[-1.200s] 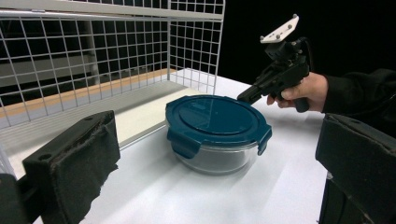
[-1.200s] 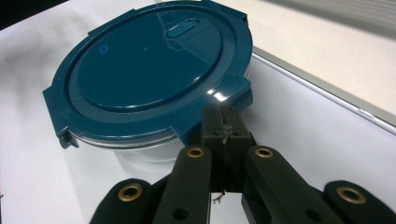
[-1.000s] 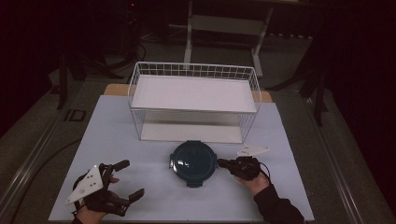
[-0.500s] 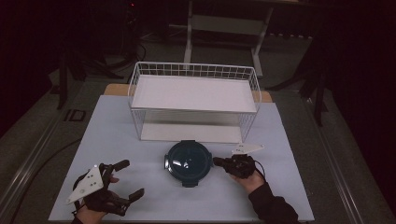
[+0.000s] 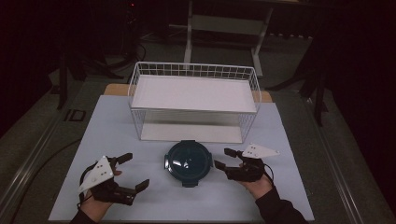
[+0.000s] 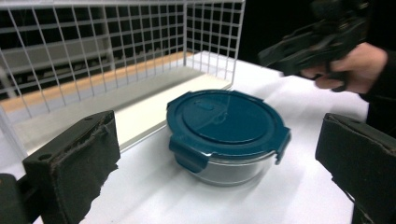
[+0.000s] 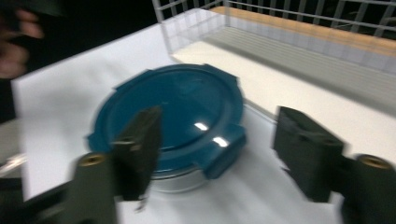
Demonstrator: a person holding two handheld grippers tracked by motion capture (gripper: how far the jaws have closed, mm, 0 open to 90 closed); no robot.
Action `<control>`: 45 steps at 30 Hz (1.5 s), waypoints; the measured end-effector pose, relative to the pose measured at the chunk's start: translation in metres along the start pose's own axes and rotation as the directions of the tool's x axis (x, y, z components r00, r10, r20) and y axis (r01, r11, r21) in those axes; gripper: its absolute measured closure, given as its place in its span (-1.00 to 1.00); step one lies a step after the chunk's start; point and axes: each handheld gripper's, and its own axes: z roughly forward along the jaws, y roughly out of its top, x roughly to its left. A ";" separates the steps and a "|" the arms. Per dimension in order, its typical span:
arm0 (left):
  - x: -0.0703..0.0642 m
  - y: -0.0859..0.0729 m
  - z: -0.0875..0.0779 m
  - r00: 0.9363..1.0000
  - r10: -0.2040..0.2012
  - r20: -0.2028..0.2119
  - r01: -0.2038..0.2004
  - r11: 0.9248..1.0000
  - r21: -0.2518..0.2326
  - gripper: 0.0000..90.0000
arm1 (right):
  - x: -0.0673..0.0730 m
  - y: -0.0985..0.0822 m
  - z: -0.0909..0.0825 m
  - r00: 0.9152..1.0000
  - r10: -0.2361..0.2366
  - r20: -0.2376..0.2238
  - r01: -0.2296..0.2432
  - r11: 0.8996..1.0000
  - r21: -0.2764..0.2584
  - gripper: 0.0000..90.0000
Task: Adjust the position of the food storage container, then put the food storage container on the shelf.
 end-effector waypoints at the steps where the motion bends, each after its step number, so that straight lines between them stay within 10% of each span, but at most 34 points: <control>1: 0.001 0.001 0.003 1.000 -0.007 0.002 0.007 1.000 0.007 -1.00 | 0.000 0.000 -0.001 1.000 0.000 -0.011 0.000 1.000 -0.008 -0.55; 10: 0.007 0.018 0.026 0.999 -0.031 0.028 0.031 0.999 0.026 -1.00 | 0.002 0.007 -0.009 0.997 -0.073 0.018 0.075 0.991 -0.109 -0.69; 16: 0.008 0.025 0.042 0.992 -0.106 0.075 0.102 0.993 0.059 -1.00 | 0.000 0.010 -0.010 0.998 -0.021 -0.056 0.016 0.996 -0.086 -0.67; 23: 0.020 0.023 0.066 0.970 -0.241 0.046 0.231 0.961 0.150 -1.00 | 0.006 0.016 -0.008 0.997 -0.072 -0.008 0.071 0.994 -0.081 -0.67; 33: 0.039 0.010 0.087 0.944 -0.329 0.015 0.318 0.922 0.220 -1.00 | 0.005 0.018 -0.001 0.998 -0.060 0.023 0.061 0.997 -0.046 -0.76; 37: 0.045 0.003 0.092 0.913 -0.409 0.008 0.390 0.876 0.284 -1.00 | 0.008 0.017 0.003 0.997 -0.073 0.030 0.073 0.997 -0.028 -0.77; 40: 0.051 -0.002 0.096 0.868 -0.496 0.001 0.470 0.824 0.316 -1.00 | 0.009 0.016 0.006 0.997 -0.074 0.036 0.075 0.997 -0.016 -0.77; 45: 0.057 -0.008 0.103 0.820 -0.572 -0.017 0.535 0.756 0.378 -1.00 | 0.011 0.015 0.009 0.997 -0.073 0.032 0.074 0.997 -0.014 -0.76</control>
